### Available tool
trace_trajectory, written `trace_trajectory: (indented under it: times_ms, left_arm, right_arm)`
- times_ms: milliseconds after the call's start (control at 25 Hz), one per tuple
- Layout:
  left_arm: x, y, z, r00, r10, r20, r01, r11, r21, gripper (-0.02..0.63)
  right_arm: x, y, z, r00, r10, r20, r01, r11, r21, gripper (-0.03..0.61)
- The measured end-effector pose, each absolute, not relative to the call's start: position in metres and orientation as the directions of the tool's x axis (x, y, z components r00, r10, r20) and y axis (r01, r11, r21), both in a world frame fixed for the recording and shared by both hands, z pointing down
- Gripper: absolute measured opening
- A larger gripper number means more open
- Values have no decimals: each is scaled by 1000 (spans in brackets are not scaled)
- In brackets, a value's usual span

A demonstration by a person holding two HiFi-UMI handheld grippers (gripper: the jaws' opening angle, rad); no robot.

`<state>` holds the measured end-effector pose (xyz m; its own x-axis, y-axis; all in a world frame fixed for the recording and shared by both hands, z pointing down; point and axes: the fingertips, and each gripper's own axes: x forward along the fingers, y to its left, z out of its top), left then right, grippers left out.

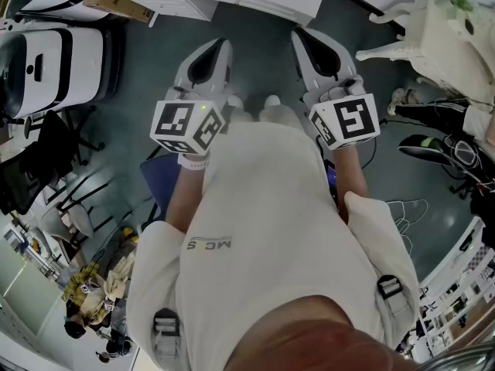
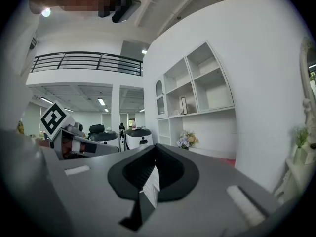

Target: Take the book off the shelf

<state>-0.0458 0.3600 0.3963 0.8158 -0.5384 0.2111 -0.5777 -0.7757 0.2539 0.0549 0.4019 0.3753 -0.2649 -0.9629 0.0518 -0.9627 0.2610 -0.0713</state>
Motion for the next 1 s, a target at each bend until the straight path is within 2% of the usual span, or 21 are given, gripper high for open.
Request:
trace_trajectory:
  times_ms: [280,520,760,1000]
  left_arm:
    - [-49,389,383,818,-537,203,-574,-779,251,2]
    - [-43,394,381,801,-567,192,-599,-769,226,2]
    - [-52,380,398,772,-596,223,-635,-737,231,2]
    - [-51,330,399,755,-620,212,-655,-719,232,2]
  right_arm:
    - [47,434,359,-296,-955,33,-953,293,-73,-2]
    - [70,439,361,-315,-949,2,-943,312,-116,-3]
    - [78,420,377,-275,-961,-18,-956,275,-104,2]
    - [80,366,394,-282,-959,18,-954,278,-115,2]
